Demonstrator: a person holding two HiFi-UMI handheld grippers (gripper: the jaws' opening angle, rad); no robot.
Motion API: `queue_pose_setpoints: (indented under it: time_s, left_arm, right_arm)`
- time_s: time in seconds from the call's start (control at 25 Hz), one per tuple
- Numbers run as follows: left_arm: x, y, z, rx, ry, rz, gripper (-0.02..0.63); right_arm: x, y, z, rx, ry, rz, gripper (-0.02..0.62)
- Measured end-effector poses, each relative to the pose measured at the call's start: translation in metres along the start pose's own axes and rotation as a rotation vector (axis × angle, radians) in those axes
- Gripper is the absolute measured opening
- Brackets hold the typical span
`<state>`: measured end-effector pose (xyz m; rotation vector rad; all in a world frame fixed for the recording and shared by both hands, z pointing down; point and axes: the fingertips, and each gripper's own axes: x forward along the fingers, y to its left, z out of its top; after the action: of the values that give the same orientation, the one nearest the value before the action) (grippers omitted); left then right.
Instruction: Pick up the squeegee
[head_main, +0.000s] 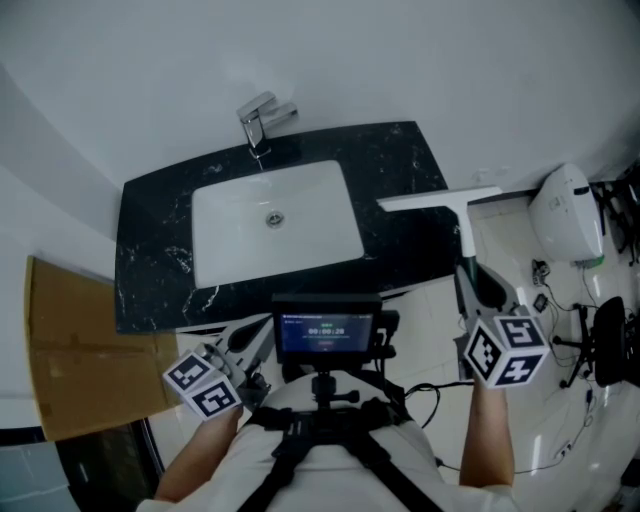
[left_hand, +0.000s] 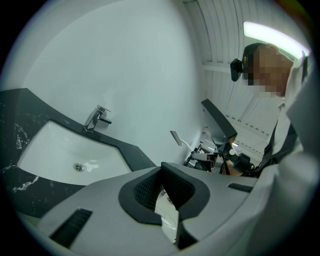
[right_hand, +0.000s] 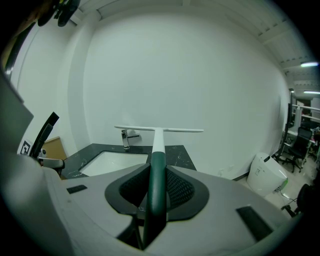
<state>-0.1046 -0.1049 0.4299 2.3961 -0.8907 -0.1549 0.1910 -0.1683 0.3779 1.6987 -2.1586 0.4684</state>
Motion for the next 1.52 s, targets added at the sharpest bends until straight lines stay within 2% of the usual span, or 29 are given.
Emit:
queue_pose_setpoints:
  time_s: [1.52]
  left_arm:
    - [-0.009,0.002,0.005,0.004,-0.027,0.037,-0.003]
  right_arm:
    - [0.014,0.011,0.014,-0.047,-0.003,0.033,0.084]
